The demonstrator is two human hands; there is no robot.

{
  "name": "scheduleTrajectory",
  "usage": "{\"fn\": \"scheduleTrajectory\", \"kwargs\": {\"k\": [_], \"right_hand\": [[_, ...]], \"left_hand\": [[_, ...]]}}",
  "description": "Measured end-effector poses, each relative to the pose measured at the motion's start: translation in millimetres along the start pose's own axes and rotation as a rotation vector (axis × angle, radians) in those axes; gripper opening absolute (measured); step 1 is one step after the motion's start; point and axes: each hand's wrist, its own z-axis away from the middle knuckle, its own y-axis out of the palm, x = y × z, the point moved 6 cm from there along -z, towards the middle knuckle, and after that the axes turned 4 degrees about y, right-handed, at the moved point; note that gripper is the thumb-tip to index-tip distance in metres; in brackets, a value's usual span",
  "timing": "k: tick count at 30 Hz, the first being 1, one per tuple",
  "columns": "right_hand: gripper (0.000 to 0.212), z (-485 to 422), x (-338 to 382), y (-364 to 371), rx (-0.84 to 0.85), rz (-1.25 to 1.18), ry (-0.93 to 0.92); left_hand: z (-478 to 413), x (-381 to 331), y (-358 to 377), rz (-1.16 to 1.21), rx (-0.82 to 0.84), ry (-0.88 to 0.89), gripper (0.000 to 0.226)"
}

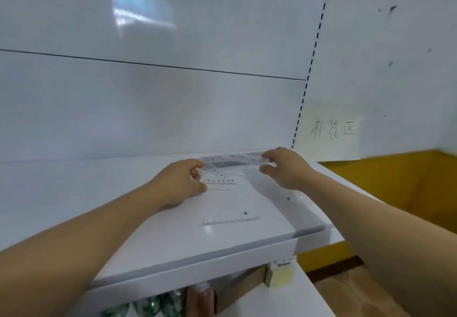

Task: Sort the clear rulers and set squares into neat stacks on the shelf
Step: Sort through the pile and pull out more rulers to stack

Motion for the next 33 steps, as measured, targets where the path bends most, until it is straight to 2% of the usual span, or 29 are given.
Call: {"fn": "scheduleTrajectory", "kwargs": {"k": [9,15,20,26,30,33], "right_hand": [[0.046,-83.0,22.8,26.1,0.118,-0.018,-0.200],[0.042,-100.4,34.5,38.0,0.207,0.075,-0.395],[0.044,-106.5,34.0,42.9,0.196,0.076,-0.432],[0.053,-97.6,25.0,42.7,0.156,0.052,-0.420],[0.048,-63.5,22.3,26.5,0.073,-0.072,-0.517],[0.052,-20.2,13.0,26.6,0.163,-0.090,-0.576]], "left_hand": [[21.5,6.0,-2.7,-0.013,-0.067,-0.150,0.044],[38.4,-5.7,4.4,-0.020,-0.157,-0.226,0.040],[46.9,-16.0,11.7,-0.036,-0.175,-0.266,0.041],[49.6,-28.2,18.6,-0.058,-0.173,-0.289,0.042],[51.5,-36.8,26.5,-0.062,-0.156,-0.283,0.041],[54.1,-42.4,33.3,-0.078,-0.132,-0.278,0.044]]}}
